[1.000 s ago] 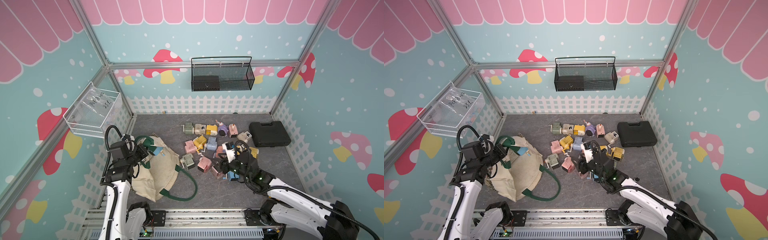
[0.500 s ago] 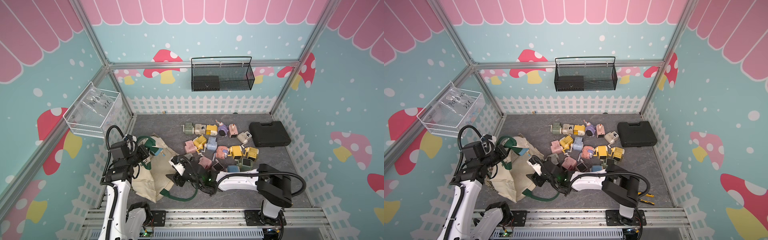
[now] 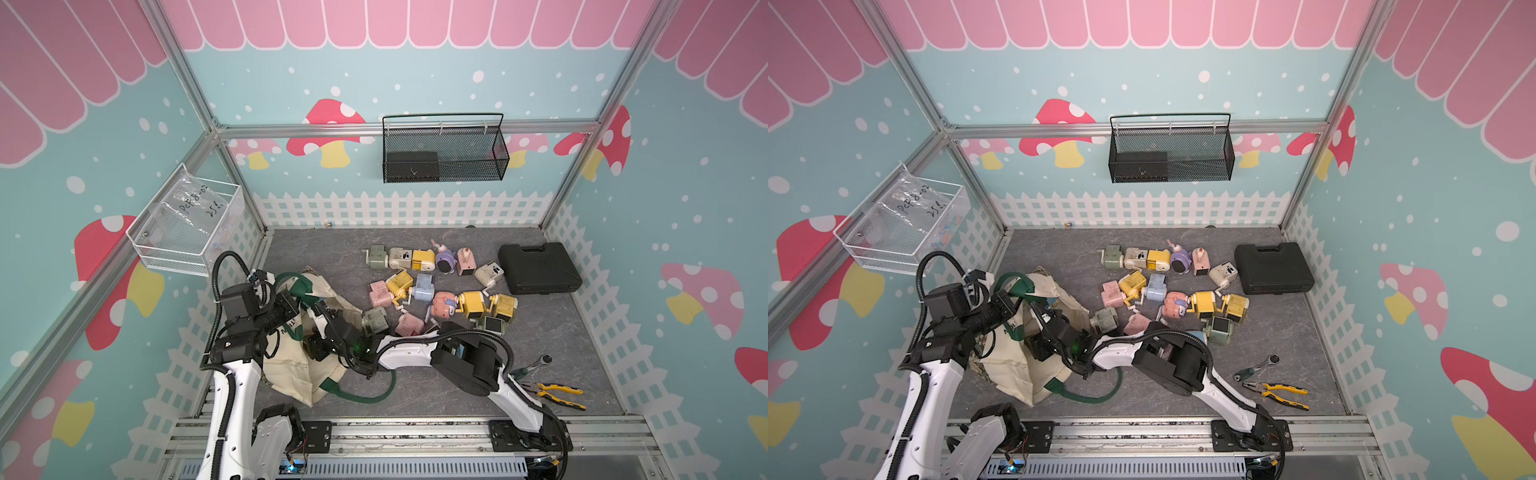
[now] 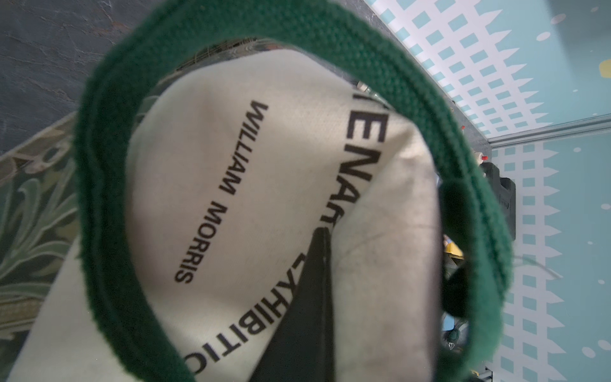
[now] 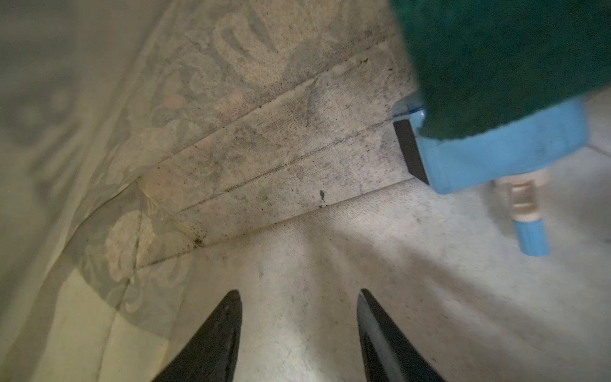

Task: Take out the pencil sharpeners from the tote bags
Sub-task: Pick up the pencil sharpener from the canvas bag.

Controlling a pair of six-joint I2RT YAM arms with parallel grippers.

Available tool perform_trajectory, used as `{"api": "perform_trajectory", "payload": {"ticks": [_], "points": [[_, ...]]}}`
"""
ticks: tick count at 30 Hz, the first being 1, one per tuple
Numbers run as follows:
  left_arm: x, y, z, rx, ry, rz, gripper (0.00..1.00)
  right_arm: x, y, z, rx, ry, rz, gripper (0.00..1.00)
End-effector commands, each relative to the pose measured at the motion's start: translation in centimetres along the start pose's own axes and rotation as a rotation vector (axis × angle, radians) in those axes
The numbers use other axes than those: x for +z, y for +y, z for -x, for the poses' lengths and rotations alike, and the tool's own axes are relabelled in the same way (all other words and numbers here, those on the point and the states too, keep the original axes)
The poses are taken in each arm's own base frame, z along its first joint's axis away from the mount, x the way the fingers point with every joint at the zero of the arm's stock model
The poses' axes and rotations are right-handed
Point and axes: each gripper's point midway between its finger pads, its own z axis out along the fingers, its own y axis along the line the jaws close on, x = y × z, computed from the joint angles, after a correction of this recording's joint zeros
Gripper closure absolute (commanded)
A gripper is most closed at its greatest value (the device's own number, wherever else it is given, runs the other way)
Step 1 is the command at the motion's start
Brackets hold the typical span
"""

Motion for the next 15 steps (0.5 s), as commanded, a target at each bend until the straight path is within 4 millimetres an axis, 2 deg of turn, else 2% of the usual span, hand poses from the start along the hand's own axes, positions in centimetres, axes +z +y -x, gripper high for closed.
{"api": "perform_trajectory", "payload": {"ticks": [1, 7, 12, 15], "points": [[-0.2, -0.6, -0.7, -0.035, 0.040, -0.030, 1.00, 1.2, -0.4, 0.5, 0.148, -0.030, -0.001, 0.39], [-0.4, -0.4, -0.9, -0.028, 0.036, -0.023, 1.00, 2.0, -3.5, 0.7, 0.333, -0.132, -0.114, 0.34], [-0.4, -0.5, -1.1, -0.026, 0.037, -0.030, 1.00, 4.6, -5.3, 0.2, 0.552, -0.126, -0.036, 0.34], [-0.3, -0.5, -1.0, -0.027, 0.038, -0.034, 1.00, 5.4, -6.4, 0.3, 0.607, -0.141, -0.017, 0.34]]}}
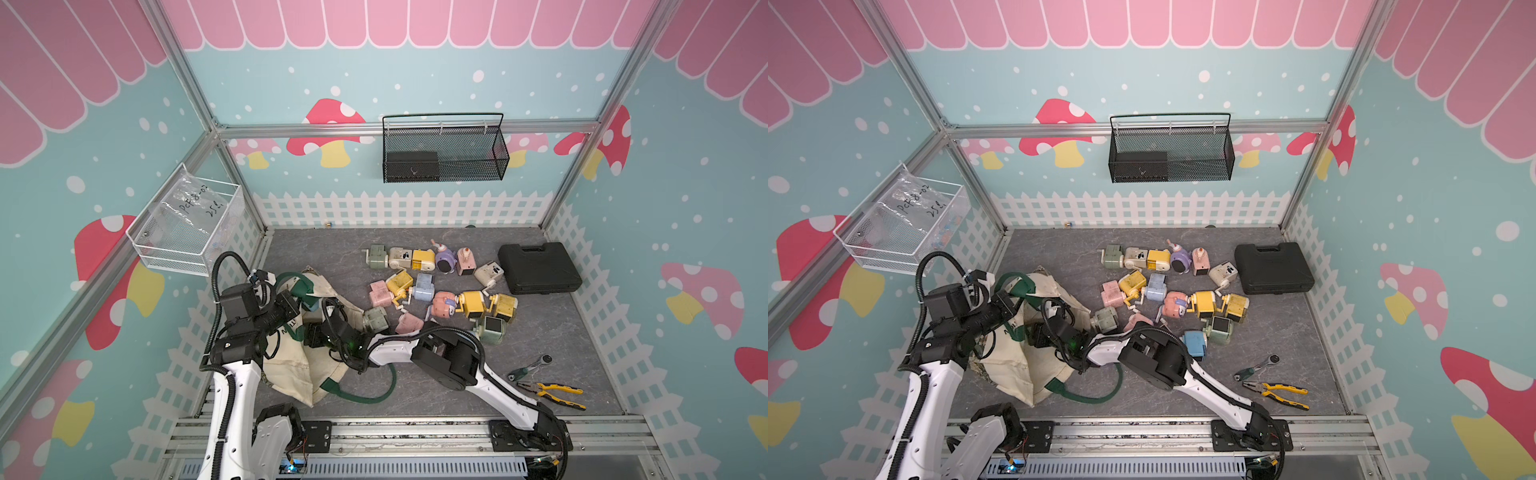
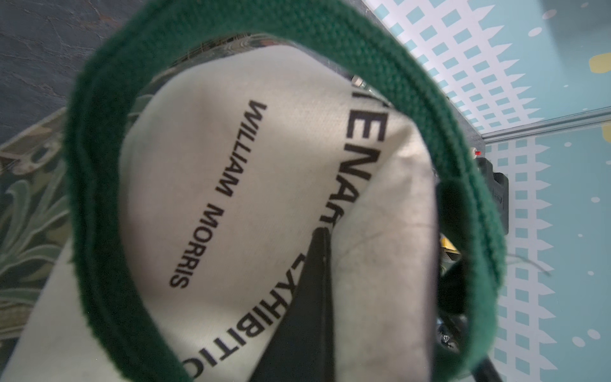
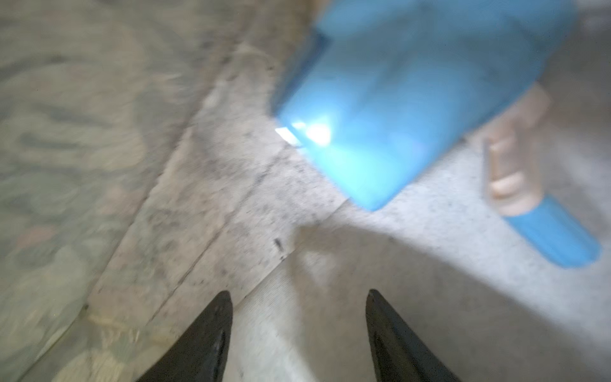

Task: Take out the pencil sharpeners from the tote bags
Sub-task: Pick up the pencil sharpener from the canvas bag.

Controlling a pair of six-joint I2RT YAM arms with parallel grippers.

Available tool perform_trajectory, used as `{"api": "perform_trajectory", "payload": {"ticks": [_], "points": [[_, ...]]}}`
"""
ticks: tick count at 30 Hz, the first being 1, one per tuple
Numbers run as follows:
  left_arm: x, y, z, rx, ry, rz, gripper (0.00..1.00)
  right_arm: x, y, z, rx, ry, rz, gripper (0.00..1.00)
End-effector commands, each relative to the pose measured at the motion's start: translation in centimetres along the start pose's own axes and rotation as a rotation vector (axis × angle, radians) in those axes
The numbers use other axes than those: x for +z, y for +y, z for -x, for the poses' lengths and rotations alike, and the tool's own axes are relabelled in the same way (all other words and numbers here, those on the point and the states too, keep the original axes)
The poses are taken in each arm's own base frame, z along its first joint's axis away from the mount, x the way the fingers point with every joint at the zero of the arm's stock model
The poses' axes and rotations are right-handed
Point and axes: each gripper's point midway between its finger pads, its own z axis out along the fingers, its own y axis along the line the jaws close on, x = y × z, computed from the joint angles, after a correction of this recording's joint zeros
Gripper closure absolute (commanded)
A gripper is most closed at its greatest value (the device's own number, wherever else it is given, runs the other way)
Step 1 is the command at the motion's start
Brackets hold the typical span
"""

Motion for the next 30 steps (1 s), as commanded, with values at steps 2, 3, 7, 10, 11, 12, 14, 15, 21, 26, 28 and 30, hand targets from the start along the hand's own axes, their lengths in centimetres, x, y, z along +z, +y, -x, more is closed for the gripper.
{"api": "perform_trajectory", "payload": {"ticks": [2, 3, 7, 10, 11, 12, 14, 15, 21, 26, 28, 30], "points": [[0.0, -0.1, -1.0, -0.026, 0.038, -0.021, 1.00, 1.4, -1.7, 0.9, 0.163, -0.024, 0.010, 0.32], [0.1, -0.1, -1.2, -0.025, 0.041, -0.022, 1.00, 1.4, -1.9, 1.1, 0.180, -0.030, 0.010, 0.32], [0.2, -0.1, -1.3, -0.021, 0.045, -0.022, 1.00, 1.9, -3.3, 1.4, 0.289, -0.035, 0.004, 0.28], [0.2, -0.1, -1.4, -0.016, 0.045, -0.021, 1.00, 2.4, -4.0, 1.8, 0.347, -0.037, 0.012, 0.26], [0.2, -0.1, -1.5, -0.014, 0.045, -0.020, 1.00, 2.5, -4.2, 2.3, 0.349, -0.047, 0.013, 0.26], [0.2, -0.1, -1.5, -0.014, 0.046, -0.018, 1.00, 2.7, -4.3, 2.5, 0.338, -0.053, 0.010, 0.25], [0.3, -0.1, -1.5, -0.011, 0.044, -0.020, 1.00, 3.0, -4.8, 3.0, 0.328, -0.063, 0.001, 0.24], [0.3, -0.1, -1.6, -0.012, 0.046, -0.021, 1.00, 3.0, -5.1, 3.0, 0.332, -0.064, -0.002, 0.23], [0.1, -1.5, -2.1, 0.022, 0.061, -0.090, 1.00, 3.5, -7.2, 3.5, 0.390, -0.077, 0.013, 0.22], [-0.8, -4.1, -2.4, 0.080, 0.056, -0.210, 1.00, 3.5, -8.4, 4.2, 0.405, -0.091, 0.006, 0.21], [-1.4, -5.0, -2.7, 0.107, 0.041, -0.243, 1.00, 3.6, -8.7, 4.4, 0.426, -0.089, 0.012, 0.21], [-2.0, -6.1, -2.9, 0.138, 0.031, -0.280, 1.00, 3.7, -9.3, 4.6, 0.442, -0.089, 0.008, 0.21]]}}
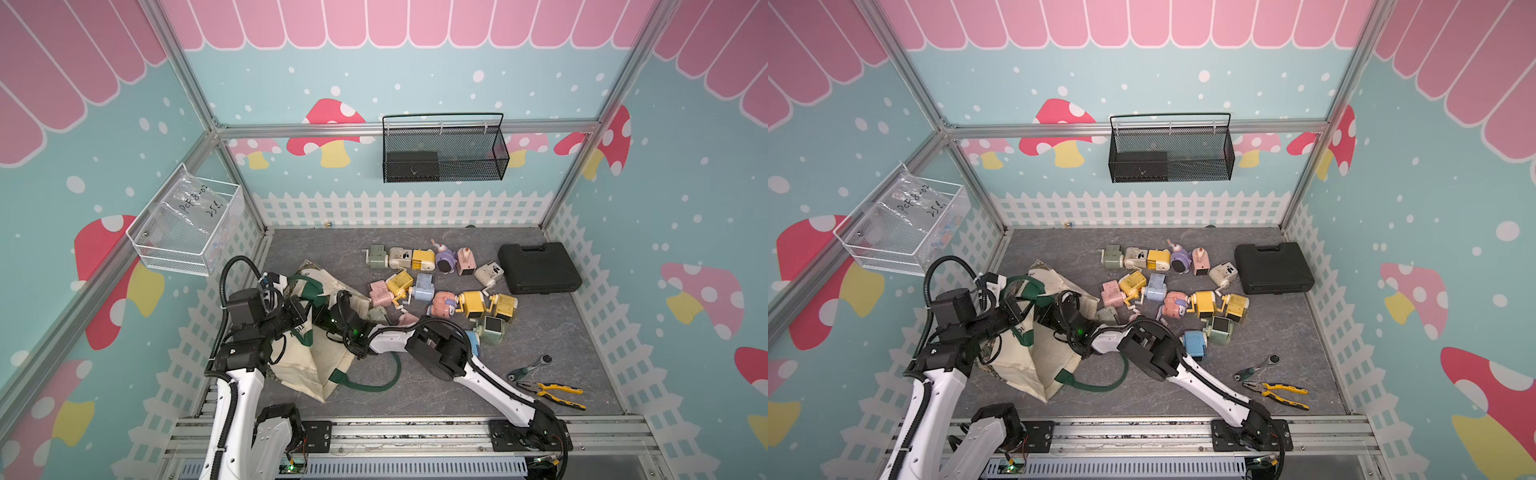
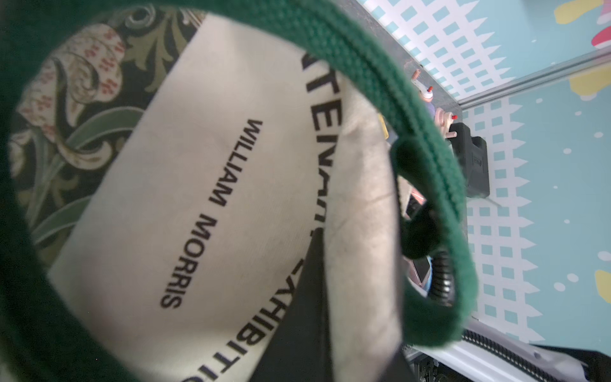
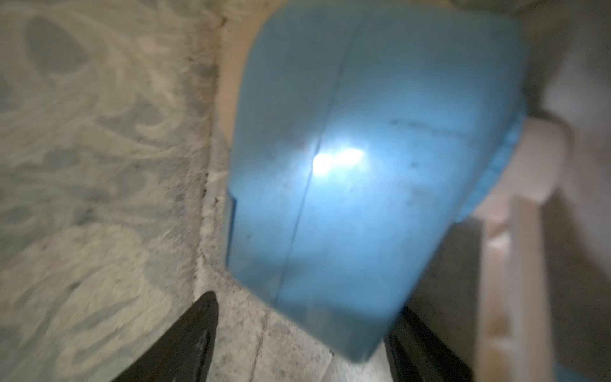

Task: Take out the pencil sharpeners from the tote bags
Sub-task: Pick up the pencil sharpener from the canvas bag.

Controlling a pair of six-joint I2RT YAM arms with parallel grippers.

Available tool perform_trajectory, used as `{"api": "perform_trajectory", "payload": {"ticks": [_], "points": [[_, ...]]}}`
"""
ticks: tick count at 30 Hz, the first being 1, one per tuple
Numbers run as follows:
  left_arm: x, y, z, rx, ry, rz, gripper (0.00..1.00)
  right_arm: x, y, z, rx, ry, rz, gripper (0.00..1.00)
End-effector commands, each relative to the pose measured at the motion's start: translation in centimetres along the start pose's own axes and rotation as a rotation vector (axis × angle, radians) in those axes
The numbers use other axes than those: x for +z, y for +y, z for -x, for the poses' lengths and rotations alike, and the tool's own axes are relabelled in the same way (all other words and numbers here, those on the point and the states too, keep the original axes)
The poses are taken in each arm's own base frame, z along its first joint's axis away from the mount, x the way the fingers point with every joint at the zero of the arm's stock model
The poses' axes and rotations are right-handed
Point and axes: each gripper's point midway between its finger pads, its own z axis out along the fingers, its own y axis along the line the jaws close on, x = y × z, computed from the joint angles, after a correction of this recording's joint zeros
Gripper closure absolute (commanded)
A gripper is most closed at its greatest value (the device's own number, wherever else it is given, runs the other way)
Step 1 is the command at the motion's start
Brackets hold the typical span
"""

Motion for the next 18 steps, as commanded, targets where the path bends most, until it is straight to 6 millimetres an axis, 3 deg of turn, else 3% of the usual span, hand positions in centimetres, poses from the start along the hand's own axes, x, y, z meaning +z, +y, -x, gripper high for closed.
{"api": "perform_trajectory", "payload": {"ticks": [1, 7, 18], "points": [[-1.5, -4.1, -0.1, 0.089, -0.018, -0.163, 1.00, -0.6, -8.8, 3.0, 0.085, -0.053, -0.179, 0.22], [-2.0, -5.5, -0.4, 0.116, -0.020, -0.219, 1.00, -0.6, -9.1, 3.5, 0.094, -0.054, -0.181, 0.23], [-1.9, -4.2, -0.2, 0.112, -0.030, -0.137, 1.00, -1.7, -9.5, 4.9, 0.036, -0.060, -0.152, 0.41]]}}
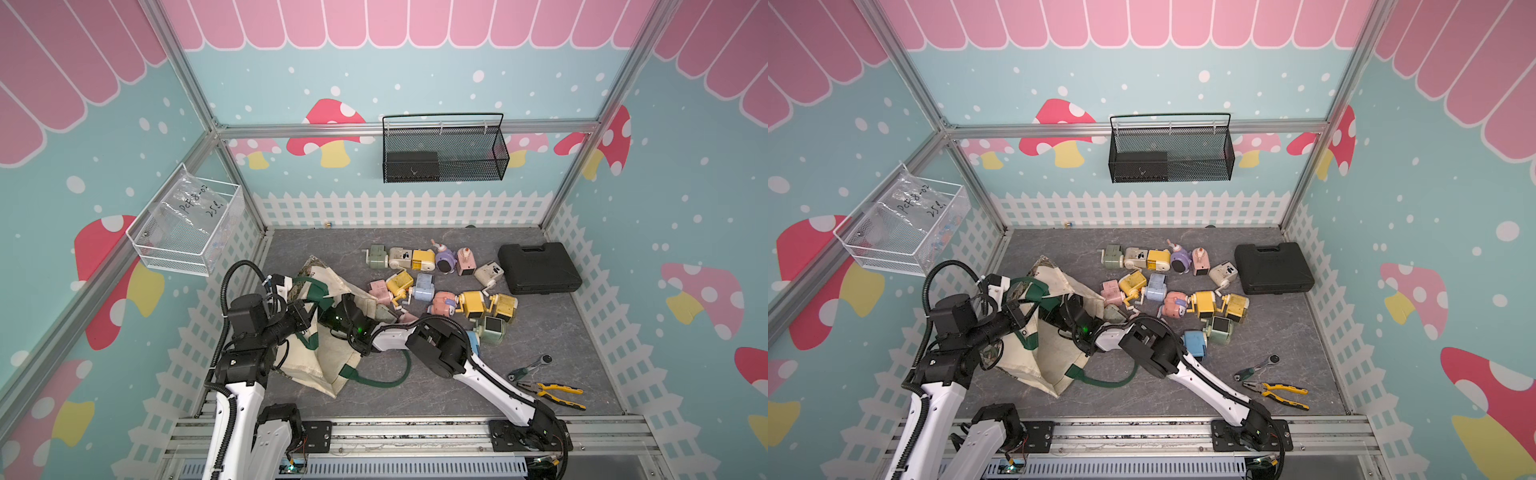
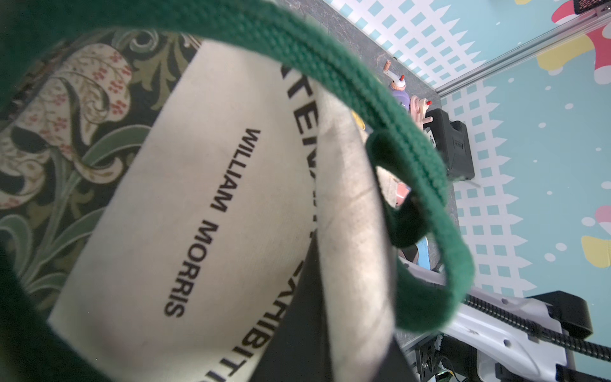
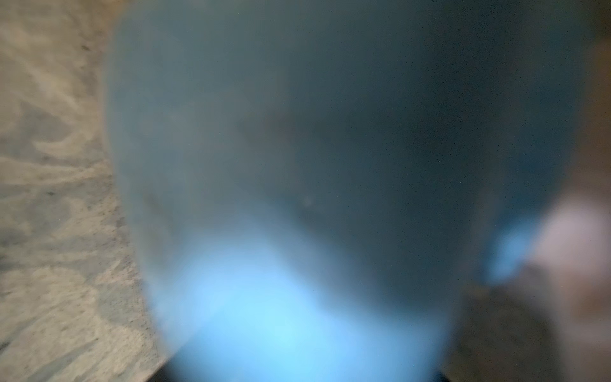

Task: Take out the pencil sharpeners from the tote bags
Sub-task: Pick up the pencil sharpener from the canvas bag.

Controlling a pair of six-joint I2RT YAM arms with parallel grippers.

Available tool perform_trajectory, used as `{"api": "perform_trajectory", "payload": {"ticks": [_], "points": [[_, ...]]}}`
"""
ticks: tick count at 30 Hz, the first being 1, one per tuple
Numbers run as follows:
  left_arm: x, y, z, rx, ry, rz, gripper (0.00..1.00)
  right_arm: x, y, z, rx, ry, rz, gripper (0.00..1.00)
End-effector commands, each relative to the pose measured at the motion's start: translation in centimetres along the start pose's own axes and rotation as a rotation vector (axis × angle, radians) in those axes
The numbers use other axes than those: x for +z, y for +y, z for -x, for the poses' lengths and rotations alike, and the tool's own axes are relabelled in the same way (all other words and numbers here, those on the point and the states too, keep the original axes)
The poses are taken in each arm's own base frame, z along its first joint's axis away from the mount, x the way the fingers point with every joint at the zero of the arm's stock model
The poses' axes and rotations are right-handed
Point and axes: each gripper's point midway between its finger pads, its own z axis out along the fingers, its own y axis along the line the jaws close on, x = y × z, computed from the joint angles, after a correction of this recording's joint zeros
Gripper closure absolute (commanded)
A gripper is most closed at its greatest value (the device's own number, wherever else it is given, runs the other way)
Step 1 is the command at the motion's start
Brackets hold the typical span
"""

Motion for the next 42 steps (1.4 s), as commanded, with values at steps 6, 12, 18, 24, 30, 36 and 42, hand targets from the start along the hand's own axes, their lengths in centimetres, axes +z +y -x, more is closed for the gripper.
{"api": "perform_trajectory", "payload": {"ticks": [6, 12, 18, 24, 30, 36, 42], "points": [[-1.0, -0.9, 0.8, 0.049, -0.033, 0.006, 1.00, -2.2, -8.4, 3.7, -0.032, -0.045, -0.183, 0.44], [-1.0, 0.5, 1.0, 0.033, -0.040, 0.080, 1.00, -2.7, -7.4, 3.3, -0.072, -0.025, -0.150, 0.47], [-0.9, 1.6, 1.1, 0.016, -0.042, 0.133, 1.00, -3.0, -4.5, 3.0, -0.180, -0.006, -0.105, 0.48], [-1.1, 2.3, 1.3, 0.004, -0.053, 0.167, 1.00, -4.5, -3.6, 2.1, -0.231, 0.017, -0.107, 0.49], [-1.4, 2.7, 1.5, 0.001, -0.066, 0.190, 1.00, -6.6, -4.3, 1.0, -0.223, 0.039, -0.122, 0.50], [-1.6, 3.0, 1.7, -0.003, -0.076, 0.203, 1.00, -7.8, -5.6, 0.5, -0.239, 0.050, -0.146, 0.50], [-1.6, 3.1, 1.8, -0.007, -0.078, 0.213, 1.00, -8.1, -4.1, 0.8, -0.308, 0.042, -0.109, 0.50]]}}
